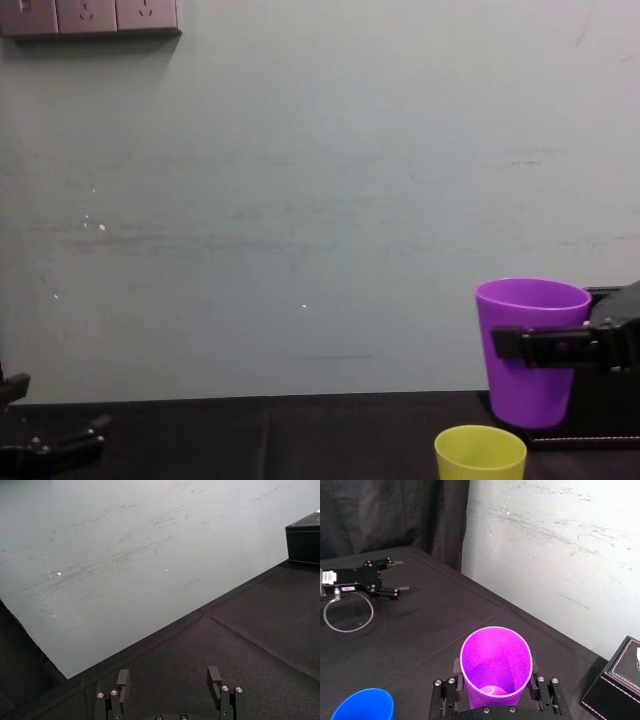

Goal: Stack the three plastic cups sequentially using one hand.

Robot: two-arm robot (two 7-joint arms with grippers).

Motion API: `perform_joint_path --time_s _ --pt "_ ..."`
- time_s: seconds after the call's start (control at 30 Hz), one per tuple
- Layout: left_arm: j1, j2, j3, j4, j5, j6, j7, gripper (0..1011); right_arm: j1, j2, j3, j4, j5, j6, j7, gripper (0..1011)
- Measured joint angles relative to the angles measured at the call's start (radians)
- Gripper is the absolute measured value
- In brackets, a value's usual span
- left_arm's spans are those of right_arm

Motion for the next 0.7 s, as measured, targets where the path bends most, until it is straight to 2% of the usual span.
perform_joint_path --time_s 0.4,0.7 --pt "0.0 0.0 0.0 0.0 0.0 0.0 0.0 1012 0.089 -0.07 -0.072 0.105 -0.074 0.02 0.007 728" --pt "0.0 0.0 0.0 0.0 0.0 0.0 0.0 1011 0.118 -0.098 -0.092 0.148 -0.102 0.021 0.022 728"
